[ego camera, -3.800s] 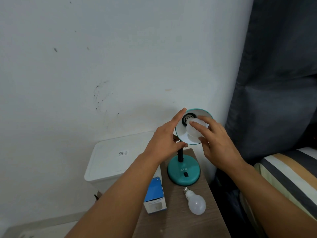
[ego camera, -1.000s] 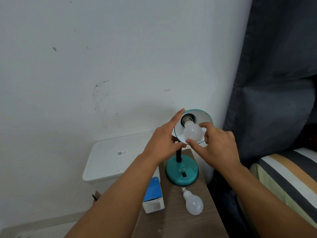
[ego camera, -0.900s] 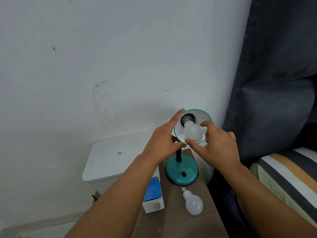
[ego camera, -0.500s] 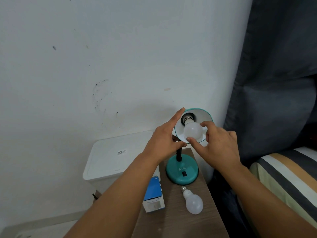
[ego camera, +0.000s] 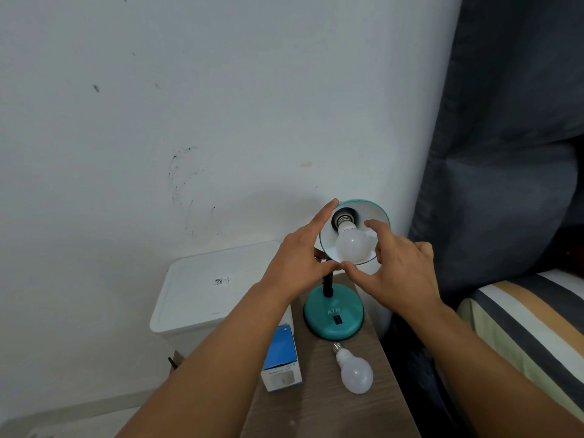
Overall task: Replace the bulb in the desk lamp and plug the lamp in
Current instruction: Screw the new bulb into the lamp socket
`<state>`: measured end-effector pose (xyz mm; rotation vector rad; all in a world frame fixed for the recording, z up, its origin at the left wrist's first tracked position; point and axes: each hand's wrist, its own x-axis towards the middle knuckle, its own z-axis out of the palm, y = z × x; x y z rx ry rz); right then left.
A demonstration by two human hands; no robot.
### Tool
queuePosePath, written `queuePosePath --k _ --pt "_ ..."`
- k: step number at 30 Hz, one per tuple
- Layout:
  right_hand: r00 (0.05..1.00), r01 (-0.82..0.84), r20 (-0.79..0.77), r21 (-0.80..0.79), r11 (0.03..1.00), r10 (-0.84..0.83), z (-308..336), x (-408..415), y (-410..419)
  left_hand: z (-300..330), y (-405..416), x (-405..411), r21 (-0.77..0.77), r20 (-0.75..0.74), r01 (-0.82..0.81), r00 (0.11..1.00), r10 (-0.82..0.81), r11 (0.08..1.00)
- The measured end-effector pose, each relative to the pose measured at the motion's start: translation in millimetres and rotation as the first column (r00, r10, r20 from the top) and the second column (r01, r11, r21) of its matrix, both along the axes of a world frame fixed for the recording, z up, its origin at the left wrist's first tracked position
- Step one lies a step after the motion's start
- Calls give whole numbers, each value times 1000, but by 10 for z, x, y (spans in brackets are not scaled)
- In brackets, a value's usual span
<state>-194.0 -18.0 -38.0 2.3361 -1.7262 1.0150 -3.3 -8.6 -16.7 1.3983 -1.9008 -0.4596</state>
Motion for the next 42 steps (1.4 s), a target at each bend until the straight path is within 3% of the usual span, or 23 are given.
queuePosePath --k 8,15,23,28,30,35,38,42 --pt "998 60 21 21 998 -61 43 33 -4 -9 -2 5 16 -18 12 1000 -11 1000" --pt "998 -50 -25 -4 999 50 -8 -15 40 -13 1 1 -3 -28 18 999 -18 1000" --pt "989 -35 140 -25 999 38 159 67 19 -19 9 -6 0 -36 9 999 -9 1000" --pt "998 -32 54 -41 999 34 154 96 30 -22 -6 8 10 -32 12 999 -12 1000" --pt "996 2 89 -15 1000 -1 127 92 11 -26 -7 4 11 -29 10 1000 -9 1000" --pt "991 -90 100 -34 995 93 101 104 -7 -25 -12 5 18 -31 9 999 -8 1000" --pt "994 -33 109 -6 999 34 109 104 -24 -21 -7 2 16 -28 5 1000 -4 1000" --pt "977 -37 212 28 999 30 114 121 -13 -21 -4 1 14 -26 4 1000 -3 1000"
